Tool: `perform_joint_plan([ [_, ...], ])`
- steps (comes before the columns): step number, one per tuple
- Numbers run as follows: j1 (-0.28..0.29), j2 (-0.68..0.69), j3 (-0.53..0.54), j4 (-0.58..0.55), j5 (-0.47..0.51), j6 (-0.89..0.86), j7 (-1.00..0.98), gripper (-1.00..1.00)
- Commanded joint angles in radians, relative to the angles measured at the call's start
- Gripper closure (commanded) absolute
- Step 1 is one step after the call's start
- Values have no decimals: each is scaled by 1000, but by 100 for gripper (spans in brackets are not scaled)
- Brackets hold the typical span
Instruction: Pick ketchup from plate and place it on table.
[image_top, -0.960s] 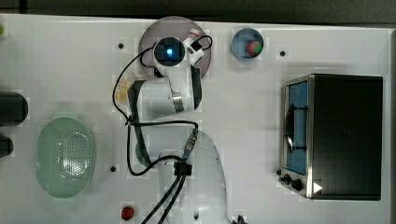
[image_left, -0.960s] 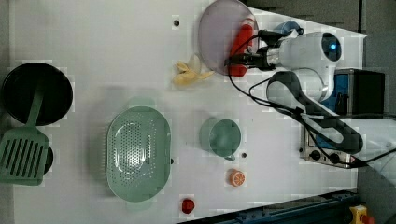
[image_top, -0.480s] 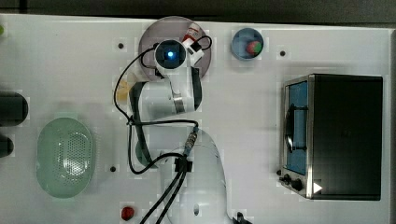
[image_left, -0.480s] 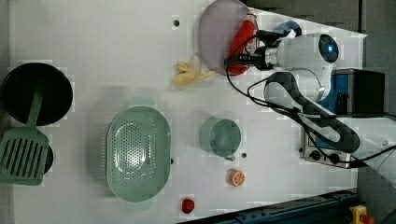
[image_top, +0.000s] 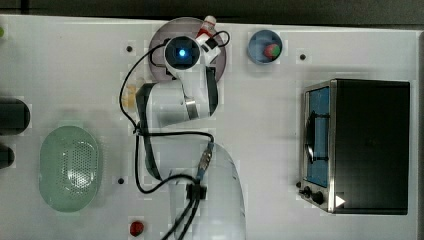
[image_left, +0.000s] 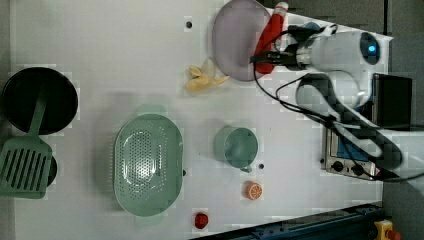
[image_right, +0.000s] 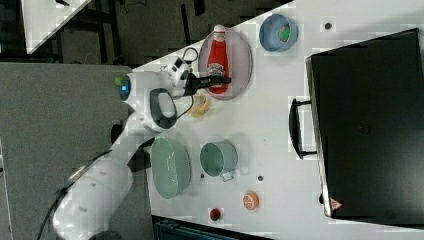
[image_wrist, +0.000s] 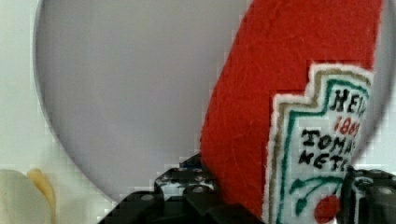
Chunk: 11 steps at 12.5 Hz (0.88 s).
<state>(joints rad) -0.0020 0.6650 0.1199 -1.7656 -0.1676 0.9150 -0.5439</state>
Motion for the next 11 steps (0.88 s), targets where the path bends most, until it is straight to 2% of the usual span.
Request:
perform_joint_plan([
  [1, -28, -234, -2, 25, 4, -148, 22, -21],
  [4, -58, -376, -18, 7, 27, -355, 27, -21],
  [7, -94, -500, -43, -58, 132, -513, 27, -21],
  [11, -119, -616, -92, -222, 168, -564, 27, -21],
])
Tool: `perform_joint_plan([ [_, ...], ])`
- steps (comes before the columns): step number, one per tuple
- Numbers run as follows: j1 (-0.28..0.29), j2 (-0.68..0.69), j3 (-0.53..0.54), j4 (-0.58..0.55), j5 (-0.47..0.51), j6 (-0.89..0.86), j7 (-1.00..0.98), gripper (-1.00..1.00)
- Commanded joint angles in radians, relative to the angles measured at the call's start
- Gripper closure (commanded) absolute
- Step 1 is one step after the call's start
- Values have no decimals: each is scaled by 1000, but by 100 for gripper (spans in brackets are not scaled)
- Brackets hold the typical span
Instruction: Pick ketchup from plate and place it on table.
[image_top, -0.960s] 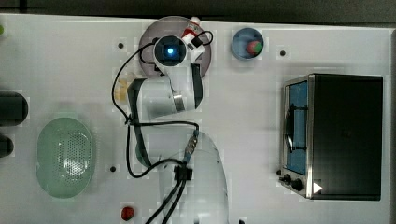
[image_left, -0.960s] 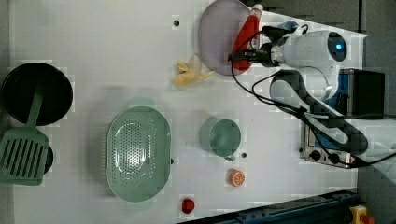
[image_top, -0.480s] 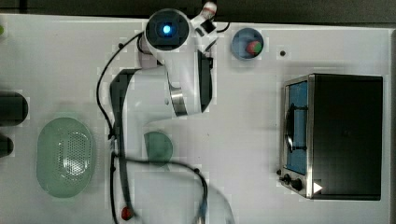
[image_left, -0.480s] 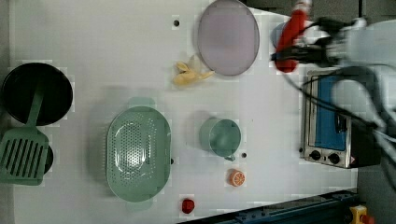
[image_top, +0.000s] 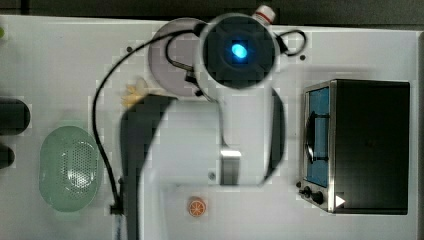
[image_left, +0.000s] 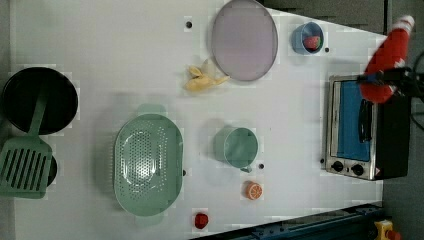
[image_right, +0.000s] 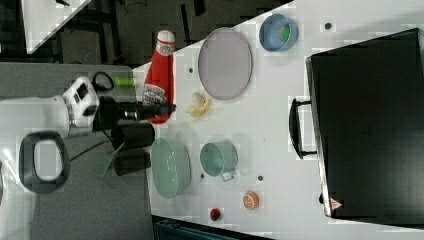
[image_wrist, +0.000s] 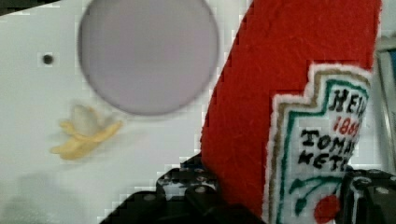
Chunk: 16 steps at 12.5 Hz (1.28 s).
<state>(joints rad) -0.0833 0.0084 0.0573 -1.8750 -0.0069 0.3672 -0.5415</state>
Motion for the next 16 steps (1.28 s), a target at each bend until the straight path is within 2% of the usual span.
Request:
perform_joint_plan([
  [1, -38, 16, -37, -162, 7, 0, 26, -21],
  [5, -37, -48, -38, -363, 8, 196, 55, -21],
  [8, -30, -8, -27, -478, 8, 361, 55, -21],
  [13, -30, 132, -16, -544, 8, 612, 55, -21],
  [14, -31, 133, -16, -544, 8, 610, 55, -29],
  [16, -33, 124, -18, -540, 8, 606, 55, -72],
])
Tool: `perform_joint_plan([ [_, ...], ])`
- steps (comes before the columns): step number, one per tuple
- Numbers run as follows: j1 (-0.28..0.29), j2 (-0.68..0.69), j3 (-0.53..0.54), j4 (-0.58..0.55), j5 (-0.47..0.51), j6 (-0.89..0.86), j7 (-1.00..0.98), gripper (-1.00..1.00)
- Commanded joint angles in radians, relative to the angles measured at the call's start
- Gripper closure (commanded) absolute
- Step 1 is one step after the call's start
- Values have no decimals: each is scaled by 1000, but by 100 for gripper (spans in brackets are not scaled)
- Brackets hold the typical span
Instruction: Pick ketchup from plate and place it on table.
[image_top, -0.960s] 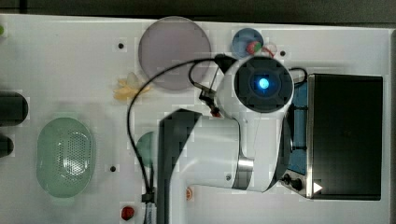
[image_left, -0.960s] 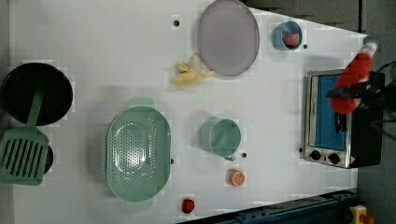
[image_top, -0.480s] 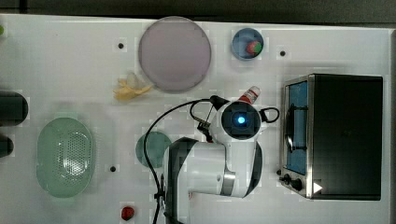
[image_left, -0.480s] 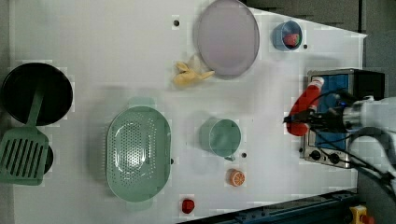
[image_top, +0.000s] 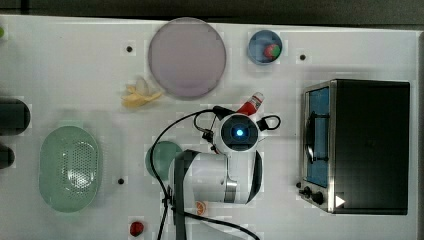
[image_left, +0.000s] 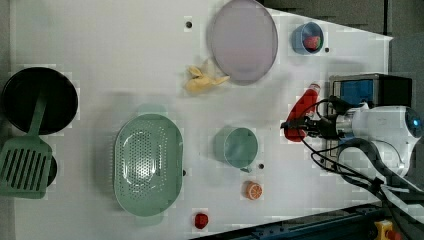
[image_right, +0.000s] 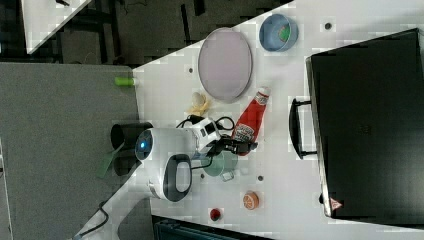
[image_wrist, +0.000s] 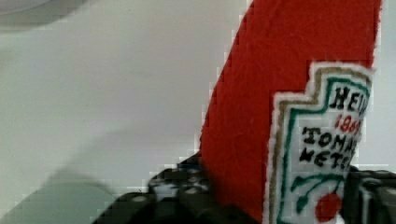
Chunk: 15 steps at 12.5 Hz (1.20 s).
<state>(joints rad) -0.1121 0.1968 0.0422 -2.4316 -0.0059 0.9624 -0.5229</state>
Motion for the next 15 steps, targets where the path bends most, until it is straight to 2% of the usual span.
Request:
perform_joint_plan([
  [1, -3, -75, -1, 17, 7, 12, 37, -95],
  [4, -1, -142, 4, 20, 7, -5, 55, -100],
  [7, 4, -243, 12, 55, 7, -98, 214, -100],
  [10, 11, -318, 34, 164, 7, -336, 411, -100],
  [15, 9, -337, 40, 419, 6, -580, 413, -100],
])
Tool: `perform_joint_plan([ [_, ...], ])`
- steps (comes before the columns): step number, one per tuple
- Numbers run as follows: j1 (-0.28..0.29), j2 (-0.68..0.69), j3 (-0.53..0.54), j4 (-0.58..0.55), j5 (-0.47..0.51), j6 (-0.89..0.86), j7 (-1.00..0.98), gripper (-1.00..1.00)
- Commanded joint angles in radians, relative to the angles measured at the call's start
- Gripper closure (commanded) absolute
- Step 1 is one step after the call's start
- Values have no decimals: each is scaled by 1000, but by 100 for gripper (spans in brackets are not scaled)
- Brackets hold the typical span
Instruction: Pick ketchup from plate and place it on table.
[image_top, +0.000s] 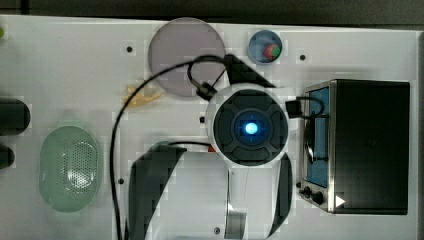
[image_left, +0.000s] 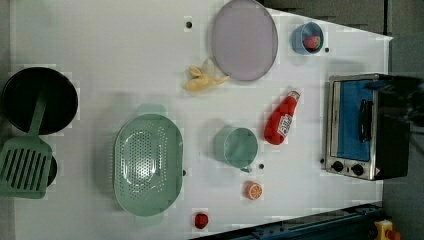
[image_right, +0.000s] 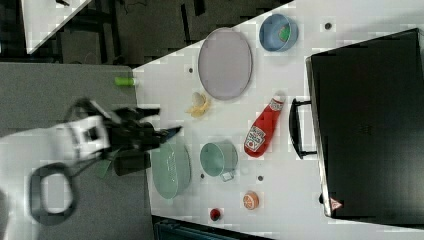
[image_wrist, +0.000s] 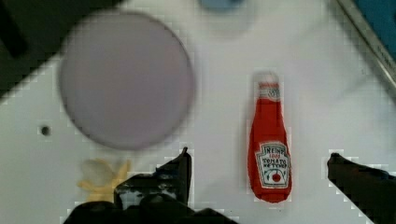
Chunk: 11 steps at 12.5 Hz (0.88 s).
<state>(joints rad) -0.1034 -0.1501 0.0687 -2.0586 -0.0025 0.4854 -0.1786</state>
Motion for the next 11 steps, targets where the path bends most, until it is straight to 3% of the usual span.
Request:
perform_joint_plan([
  [1, -1, 11, 12, 92, 3, -169, 69, -100],
  [6, -4, 14, 5, 261, 3, -416, 74, -100],
  [11, -4, 18, 5, 271, 3, -473, 74, -100],
])
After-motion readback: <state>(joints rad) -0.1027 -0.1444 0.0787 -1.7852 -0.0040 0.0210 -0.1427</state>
